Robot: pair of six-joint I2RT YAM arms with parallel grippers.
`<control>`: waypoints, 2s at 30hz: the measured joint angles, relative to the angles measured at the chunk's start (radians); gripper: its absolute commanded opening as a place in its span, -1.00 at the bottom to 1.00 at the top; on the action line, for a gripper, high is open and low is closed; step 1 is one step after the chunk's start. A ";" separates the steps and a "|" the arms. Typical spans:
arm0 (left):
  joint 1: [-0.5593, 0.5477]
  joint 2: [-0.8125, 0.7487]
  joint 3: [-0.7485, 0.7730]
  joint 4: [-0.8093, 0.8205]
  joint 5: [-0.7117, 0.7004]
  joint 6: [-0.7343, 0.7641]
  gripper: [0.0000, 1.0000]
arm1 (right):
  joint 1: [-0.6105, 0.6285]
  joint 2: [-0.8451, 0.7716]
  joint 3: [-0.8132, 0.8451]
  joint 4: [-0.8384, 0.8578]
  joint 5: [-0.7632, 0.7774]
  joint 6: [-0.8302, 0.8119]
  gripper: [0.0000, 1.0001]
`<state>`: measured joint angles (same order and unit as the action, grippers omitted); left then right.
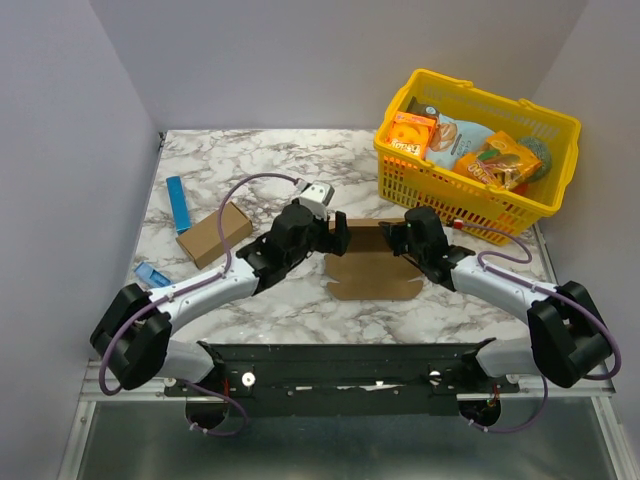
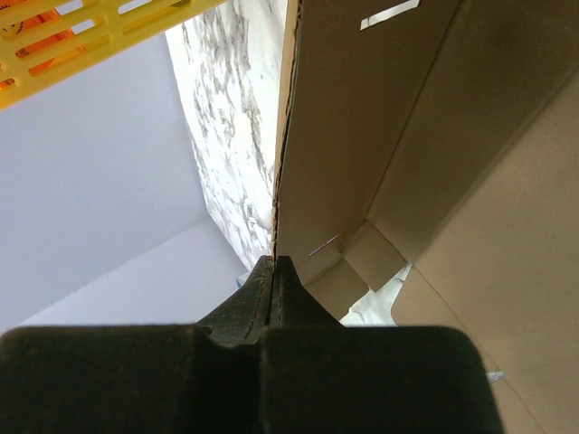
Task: Fold the paper box
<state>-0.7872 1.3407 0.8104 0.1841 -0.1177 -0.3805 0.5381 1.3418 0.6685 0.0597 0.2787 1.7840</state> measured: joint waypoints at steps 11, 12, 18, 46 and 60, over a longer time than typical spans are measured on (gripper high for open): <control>0.072 0.159 0.147 -0.054 0.074 -0.080 0.81 | 0.000 0.000 0.000 0.000 -0.004 0.000 -0.99; 0.080 0.174 0.147 -0.061 0.085 -0.091 0.81 | 0.000 0.000 0.000 0.000 -0.004 0.000 -0.99; 0.108 0.195 0.146 -0.069 0.142 -0.142 0.82 | 0.000 0.000 0.000 0.000 -0.003 -0.001 -0.99; 0.181 0.219 0.026 0.098 0.384 -0.275 0.77 | 0.000 0.013 0.000 0.000 0.012 -0.004 -0.99; 0.174 0.148 0.099 -0.081 0.231 -0.234 0.75 | 0.000 0.028 0.012 0.000 0.011 -0.004 -0.99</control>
<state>-0.6136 1.4887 0.9096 0.1028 0.1135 -0.6144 0.5377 1.3701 0.6807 0.0597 0.2897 1.7798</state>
